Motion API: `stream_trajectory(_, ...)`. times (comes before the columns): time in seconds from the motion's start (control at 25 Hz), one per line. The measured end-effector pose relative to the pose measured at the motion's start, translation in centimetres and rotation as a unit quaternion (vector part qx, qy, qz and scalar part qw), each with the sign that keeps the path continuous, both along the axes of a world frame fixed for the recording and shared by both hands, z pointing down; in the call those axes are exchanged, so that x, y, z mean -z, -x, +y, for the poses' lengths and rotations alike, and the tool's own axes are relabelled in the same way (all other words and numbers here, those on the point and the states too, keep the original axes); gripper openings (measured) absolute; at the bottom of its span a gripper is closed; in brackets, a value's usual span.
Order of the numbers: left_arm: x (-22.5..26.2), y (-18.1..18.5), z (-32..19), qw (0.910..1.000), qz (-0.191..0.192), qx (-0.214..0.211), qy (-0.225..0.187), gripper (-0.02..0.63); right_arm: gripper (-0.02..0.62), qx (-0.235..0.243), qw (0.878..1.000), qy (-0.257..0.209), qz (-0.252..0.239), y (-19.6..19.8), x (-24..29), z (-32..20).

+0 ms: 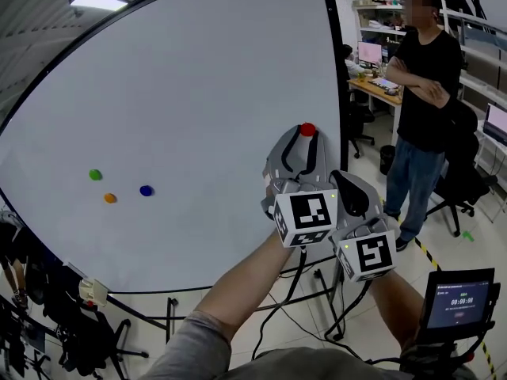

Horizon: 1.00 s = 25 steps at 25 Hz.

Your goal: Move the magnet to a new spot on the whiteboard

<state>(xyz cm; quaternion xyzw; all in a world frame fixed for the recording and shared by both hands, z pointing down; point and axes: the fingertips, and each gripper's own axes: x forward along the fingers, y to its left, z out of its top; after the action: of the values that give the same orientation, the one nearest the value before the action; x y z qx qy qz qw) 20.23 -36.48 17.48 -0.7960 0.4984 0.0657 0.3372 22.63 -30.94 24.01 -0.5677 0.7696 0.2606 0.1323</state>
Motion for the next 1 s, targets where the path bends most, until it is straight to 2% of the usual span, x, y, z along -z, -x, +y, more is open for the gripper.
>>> stream_trajectory(0.36, 3.1, -4.5, -1.1, 0.9992, -0.020, 0.029, -0.018, 0.123, 0.006, -0.011, 1.000, -0.016, -0.001, -4.1, 0.9, 1.0)
stream_trajectory(1.0, 3.9, -4.7, -2.5, 0.9957, -0.038, 0.082, -0.021, 0.124, 0.006, -0.027, 0.999, -0.027, 0.000, -5.1, 1.2, 0.6)
